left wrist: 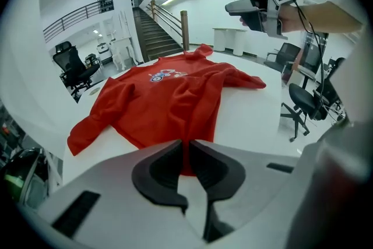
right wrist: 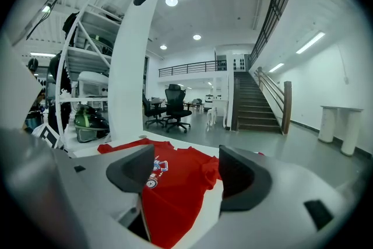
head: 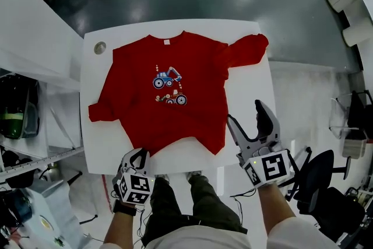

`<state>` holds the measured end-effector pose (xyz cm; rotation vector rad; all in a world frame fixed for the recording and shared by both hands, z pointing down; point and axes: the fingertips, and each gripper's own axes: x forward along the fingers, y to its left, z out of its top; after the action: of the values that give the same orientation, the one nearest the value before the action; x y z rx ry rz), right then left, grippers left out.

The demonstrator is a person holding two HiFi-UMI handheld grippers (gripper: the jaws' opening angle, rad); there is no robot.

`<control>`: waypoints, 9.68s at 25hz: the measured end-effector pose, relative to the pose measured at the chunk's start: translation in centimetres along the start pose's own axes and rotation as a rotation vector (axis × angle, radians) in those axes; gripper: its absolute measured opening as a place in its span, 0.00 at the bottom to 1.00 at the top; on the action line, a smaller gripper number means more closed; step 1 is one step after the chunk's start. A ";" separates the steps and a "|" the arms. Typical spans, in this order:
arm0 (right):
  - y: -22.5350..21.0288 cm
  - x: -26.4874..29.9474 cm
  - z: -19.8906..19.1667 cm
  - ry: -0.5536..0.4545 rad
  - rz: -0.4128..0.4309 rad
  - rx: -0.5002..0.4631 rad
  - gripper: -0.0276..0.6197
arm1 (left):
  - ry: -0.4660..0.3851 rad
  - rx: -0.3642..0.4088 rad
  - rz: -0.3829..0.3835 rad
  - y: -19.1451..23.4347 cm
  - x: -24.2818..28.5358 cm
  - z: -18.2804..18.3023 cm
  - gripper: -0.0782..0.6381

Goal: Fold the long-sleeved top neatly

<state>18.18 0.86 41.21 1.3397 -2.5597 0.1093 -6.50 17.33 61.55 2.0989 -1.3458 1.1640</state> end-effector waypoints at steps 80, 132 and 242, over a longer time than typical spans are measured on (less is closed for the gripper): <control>10.9 -5.7 -22.3 0.586 0.299 -0.291 0.27 | 0.100 0.077 -0.142 0.6 -2.6 -5.5 0.29; 10.1 -5.6 -22.5 0.628 0.404 -0.375 0.30 | 0.147 0.188 -0.264 0.9 -1.8 -4.8 0.31; -31.4 20.8 -12.1 0.411 -0.060 0.008 0.31 | 0.157 0.159 -0.241 4.3 15.4 19.7 0.33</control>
<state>34.72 -31.60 56.64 1.2445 -2.1760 0.3462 1.25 -6.82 62.14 2.1544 -0.9286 1.3363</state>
